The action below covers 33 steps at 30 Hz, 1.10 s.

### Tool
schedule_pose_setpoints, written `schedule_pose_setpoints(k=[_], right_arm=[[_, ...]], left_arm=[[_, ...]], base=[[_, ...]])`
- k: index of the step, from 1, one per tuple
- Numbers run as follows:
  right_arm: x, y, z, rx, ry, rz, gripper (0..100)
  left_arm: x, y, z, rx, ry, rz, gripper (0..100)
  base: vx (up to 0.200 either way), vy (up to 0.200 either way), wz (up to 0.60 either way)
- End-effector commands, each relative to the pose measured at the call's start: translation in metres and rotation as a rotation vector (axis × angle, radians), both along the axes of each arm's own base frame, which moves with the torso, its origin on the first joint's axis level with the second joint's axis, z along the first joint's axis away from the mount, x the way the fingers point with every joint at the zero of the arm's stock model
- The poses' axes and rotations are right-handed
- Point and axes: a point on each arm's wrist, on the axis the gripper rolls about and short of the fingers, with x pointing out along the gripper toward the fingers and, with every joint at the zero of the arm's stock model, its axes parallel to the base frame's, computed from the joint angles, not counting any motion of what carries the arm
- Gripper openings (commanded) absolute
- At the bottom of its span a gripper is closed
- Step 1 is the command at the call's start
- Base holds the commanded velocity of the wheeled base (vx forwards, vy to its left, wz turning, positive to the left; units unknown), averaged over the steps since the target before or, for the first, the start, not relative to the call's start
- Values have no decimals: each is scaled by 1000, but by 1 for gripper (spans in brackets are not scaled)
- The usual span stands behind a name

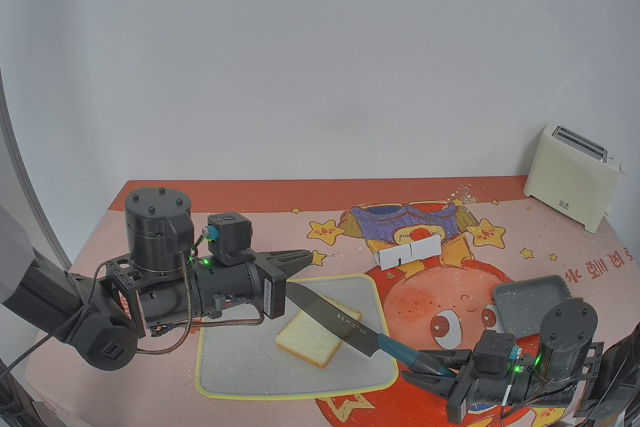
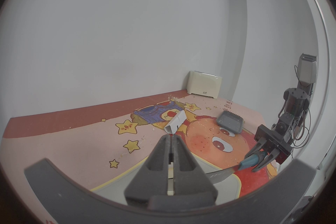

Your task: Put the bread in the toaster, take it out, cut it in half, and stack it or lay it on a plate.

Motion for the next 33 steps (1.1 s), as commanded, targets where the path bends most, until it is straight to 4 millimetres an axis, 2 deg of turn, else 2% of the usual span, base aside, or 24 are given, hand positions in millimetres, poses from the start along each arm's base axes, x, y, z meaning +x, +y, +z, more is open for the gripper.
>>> schedule_pose_setpoints(k=[1,3,8,33], right_arm=[[0,0,0,0,0,0,0],[0,0,0,0,0,0,0],[0,-1,-1,-5,2,1,0],[-1,-1,-1,-5,2,0,0]], left_arm=[[5,-2,-8,10,18,2,0],[7,-3,-5,-7,-5,4,0],[13,-7,-18,10,18,5,0],[16,-9,-33,32,51,3,0]], base=[[0,0,0],[0,0,0],[0,0,0],[0,0,0]])
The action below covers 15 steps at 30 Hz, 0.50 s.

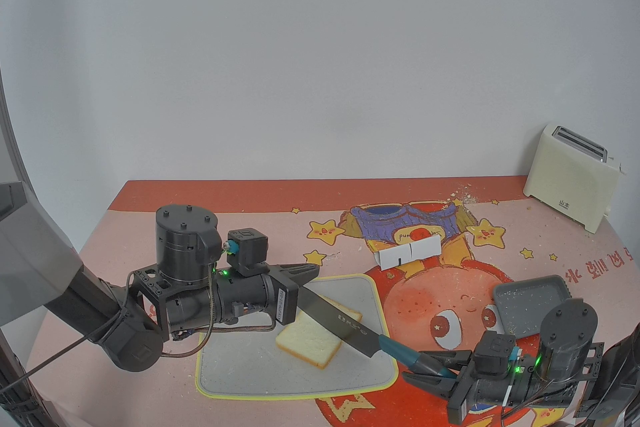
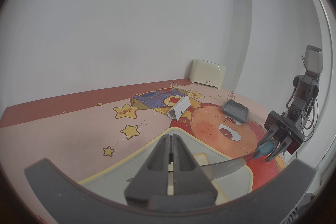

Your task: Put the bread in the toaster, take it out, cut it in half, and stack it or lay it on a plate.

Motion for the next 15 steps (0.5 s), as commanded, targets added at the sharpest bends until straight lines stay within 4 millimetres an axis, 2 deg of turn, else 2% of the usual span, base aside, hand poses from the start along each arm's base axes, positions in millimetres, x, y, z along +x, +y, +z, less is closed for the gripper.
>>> schedule_pose_setpoints(k=[1,12,15], right_arm=[[0,0,0,-1,0,1,0],[0,0,2,7,-6,1,0],[0,0,0,2,-2,1,0]], left_arm=[[0,0,-2,4,7,0,0],[0,1,-3,7,11,2,0],[3,0,5,-19,-21,6,0]], base=[[0,0,0],[0,0,0],[0,0,0]])
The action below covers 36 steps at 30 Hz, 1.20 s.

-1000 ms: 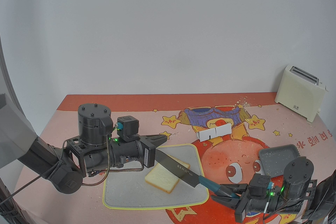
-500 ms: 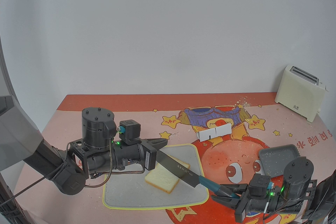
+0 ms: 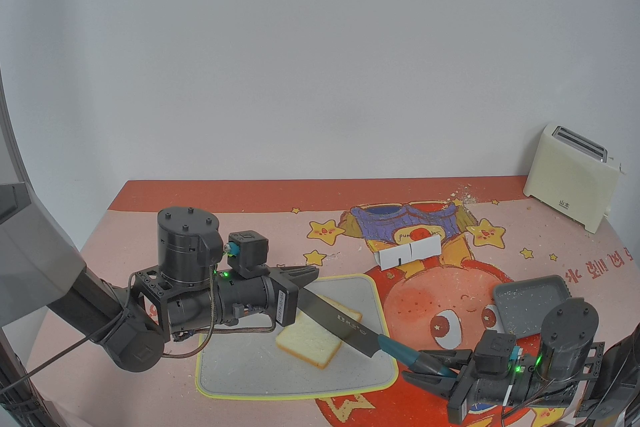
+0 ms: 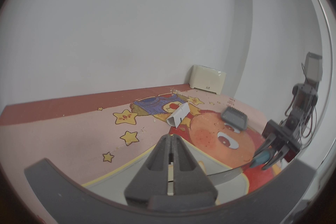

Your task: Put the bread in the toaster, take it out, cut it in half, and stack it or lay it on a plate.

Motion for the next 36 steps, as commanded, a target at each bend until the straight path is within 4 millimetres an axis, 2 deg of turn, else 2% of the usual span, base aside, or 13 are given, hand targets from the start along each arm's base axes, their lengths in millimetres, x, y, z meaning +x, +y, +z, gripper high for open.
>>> schedule_pose_setpoints(k=[1,4,5,7,12,17,22,36], right_arm=[[0,0,-1,-4,3,1,0],[0,0,-1,-3,2,1,0],[0,0,0,1,-1,1,0],[0,0,1,3,-3,1,0],[0,0,0,2,0,0,0],[1,0,-1,-2,3,-5,0],[1,0,0,2,0,-6,0],[1,0,0,2,-2,-4,0]], left_arm=[[3,-1,11,-38,-38,3,0],[-2,0,21,-108,-3,21,0],[-12,2,34,-222,85,49,0],[-19,-1,39,-329,200,67,0],[-26,-1,37,-537,488,148,0],[-27,-1,35,-632,672,143,0],[-31,0,28,-617,701,144,0],[-25,0,16,-597,723,171,0]], base=[[0,0,0],[0,0,0],[0,0,0],[0,0,0],[0,0,0],[0,0,0],[0,0,0],[0,0,0]])
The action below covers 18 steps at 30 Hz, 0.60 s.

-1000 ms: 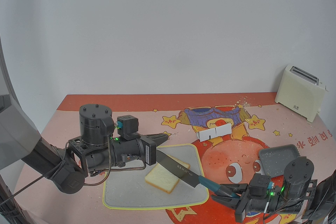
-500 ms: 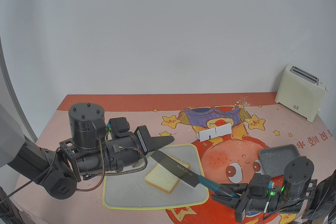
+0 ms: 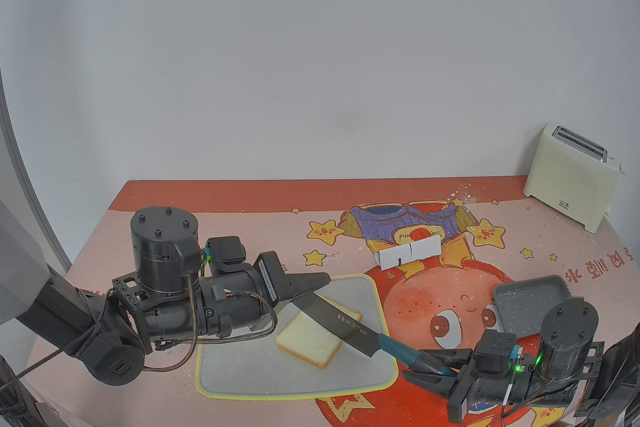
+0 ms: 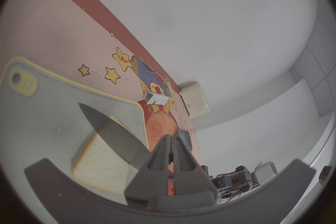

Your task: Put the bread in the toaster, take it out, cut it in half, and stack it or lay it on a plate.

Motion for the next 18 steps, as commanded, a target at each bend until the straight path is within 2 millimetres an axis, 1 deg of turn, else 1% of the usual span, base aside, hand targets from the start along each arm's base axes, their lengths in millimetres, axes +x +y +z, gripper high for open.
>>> schedule_pose_setpoints(k=[1,4,6,9,10,14,18], right_arm=[[-1,0,0,2,-2,4,0],[-1,0,1,3,-3,5,0],[-1,0,1,2,-2,5,0],[-1,1,0,-1,0,7,0],[-1,1,0,-1,0,7,0],[-1,0,0,-1,0,5,0],[-1,0,0,1,-1,5,0]], left_arm=[[3,-2,-7,13,14,2,0],[4,-3,-9,14,15,2,0],[8,-4,-14,9,8,5,0],[10,-5,-15,-2,-9,7,0],[12,-7,-21,7,3,6,0],[12,-7,-24,13,11,6,0],[13,-7,-23,11,8,8,0]], base=[[0,0,0],[0,0,0],[0,0,0],[0,0,0],[0,0,0],[0,0,0],[0,0,0]])
